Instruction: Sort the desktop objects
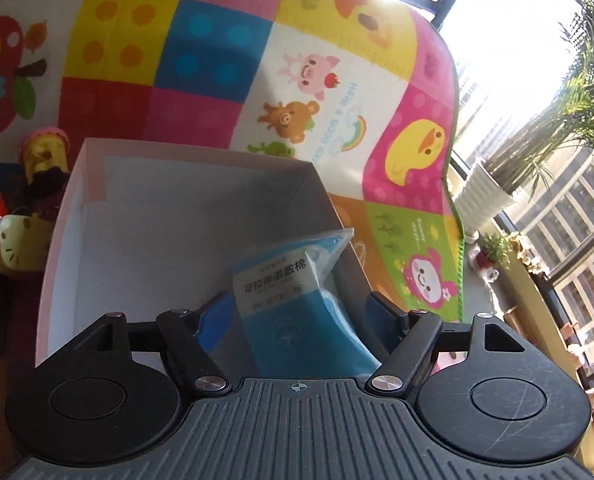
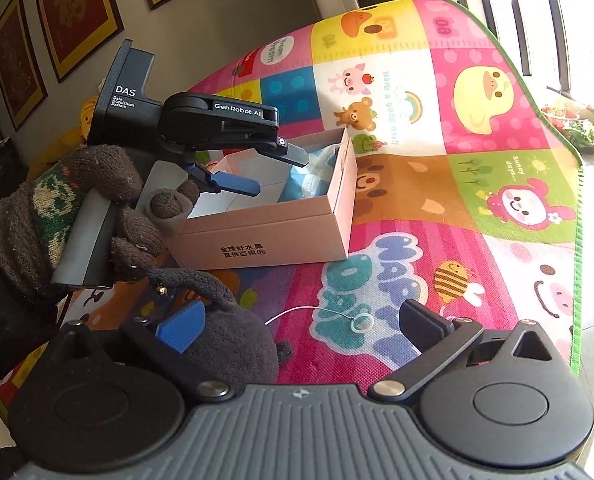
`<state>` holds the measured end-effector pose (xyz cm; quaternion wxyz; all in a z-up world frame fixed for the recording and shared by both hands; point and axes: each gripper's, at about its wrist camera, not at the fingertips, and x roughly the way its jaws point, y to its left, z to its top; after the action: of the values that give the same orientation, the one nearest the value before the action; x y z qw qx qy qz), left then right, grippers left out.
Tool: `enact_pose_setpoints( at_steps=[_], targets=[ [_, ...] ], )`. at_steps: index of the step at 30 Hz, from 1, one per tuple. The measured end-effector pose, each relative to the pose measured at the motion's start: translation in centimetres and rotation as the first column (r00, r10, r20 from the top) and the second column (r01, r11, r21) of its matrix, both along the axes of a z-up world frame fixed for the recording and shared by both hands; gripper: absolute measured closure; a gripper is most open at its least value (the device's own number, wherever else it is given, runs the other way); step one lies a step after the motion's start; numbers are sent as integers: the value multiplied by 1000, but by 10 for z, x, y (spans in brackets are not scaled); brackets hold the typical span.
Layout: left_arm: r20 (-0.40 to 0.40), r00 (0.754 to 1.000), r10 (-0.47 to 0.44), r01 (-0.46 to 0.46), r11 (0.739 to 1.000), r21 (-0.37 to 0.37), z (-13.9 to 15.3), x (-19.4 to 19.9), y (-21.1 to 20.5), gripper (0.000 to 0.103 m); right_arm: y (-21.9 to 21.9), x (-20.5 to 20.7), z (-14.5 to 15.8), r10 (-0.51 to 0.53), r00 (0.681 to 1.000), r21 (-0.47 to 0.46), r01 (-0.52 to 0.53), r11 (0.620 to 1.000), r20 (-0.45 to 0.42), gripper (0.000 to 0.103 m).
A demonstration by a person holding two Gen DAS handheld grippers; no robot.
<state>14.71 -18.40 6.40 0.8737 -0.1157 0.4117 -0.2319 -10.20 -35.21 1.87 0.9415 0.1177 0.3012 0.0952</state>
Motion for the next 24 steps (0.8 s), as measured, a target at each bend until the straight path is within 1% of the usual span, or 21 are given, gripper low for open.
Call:
enact_pose_setpoints(
  at_steps=[4, 6, 8, 9, 10, 11, 12, 13, 14, 16, 18, 21, 24],
  targets=[
    [85, 996, 4, -3, 1000, -13, 15, -24, 29, 18, 8, -3, 12, 11, 999, -26, -10, 1000, 41, 0],
    [160, 987, 11, -15, 1000, 27, 21, -47, 51, 13, 12, -3, 18, 18, 998, -40, -16, 999, 57, 0],
    [240, 970, 29, -54, 994, 96, 20, -70, 73, 8, 20, 2, 25, 21, 997, -75, -15, 997, 81, 1],
    [278, 960, 42, -83, 987, 138, 18, -81, 85, 8, 24, 6, 29, 17, 995, -100, -7, 995, 97, 5],
    [303, 951, 53, -109, 979, 172, 15, -90, 94, 8, 29, 14, 34, 24, 994, -125, -10, 992, 104, 19],
    [323, 943, 73, -146, 967, 209, 11, -101, 107, 7, 32, 24, 37, 30, 995, -139, -17, 990, 98, 37],
    [326, 940, 97, -177, 958, 225, 6, -108, 118, 7, 37, 38, 42, 35, 996, -143, -23, 989, 81, 46],
    [320, 940, 122, -201, 953, 227, 2, -113, 129, 7, 40, 53, 45, 38, 997, -142, -29, 989, 64, 59],
    [304, 942, 146, -217, 952, 215, -2, -118, 138, 7, 44, 69, 47, 40, 998, -144, -33, 989, 49, 65],
    [281, 948, 150, -206, 961, 182, -10, -128, 150, 7, 53, 98, 48, 33, 999, -173, -28, 984, 25, 68],
    [300, 944, 140, -198, 965, 172, -14, -136, 154, 6, 62, 125, 45, 11, 1000, -216, -10, 976, 5, 70],
    [350, 929, 119, -201, 957, 208, -20, -144, 157, 3, 66, 158, 38, -18, 999, -229, 8, 973, -43, 74],
    [353, 929, 111, -196, 957, 214, -26, -144, 164, 3, 64, 181, 28, -49, 994, -217, 26, 976, -99, 75]
  ],
)
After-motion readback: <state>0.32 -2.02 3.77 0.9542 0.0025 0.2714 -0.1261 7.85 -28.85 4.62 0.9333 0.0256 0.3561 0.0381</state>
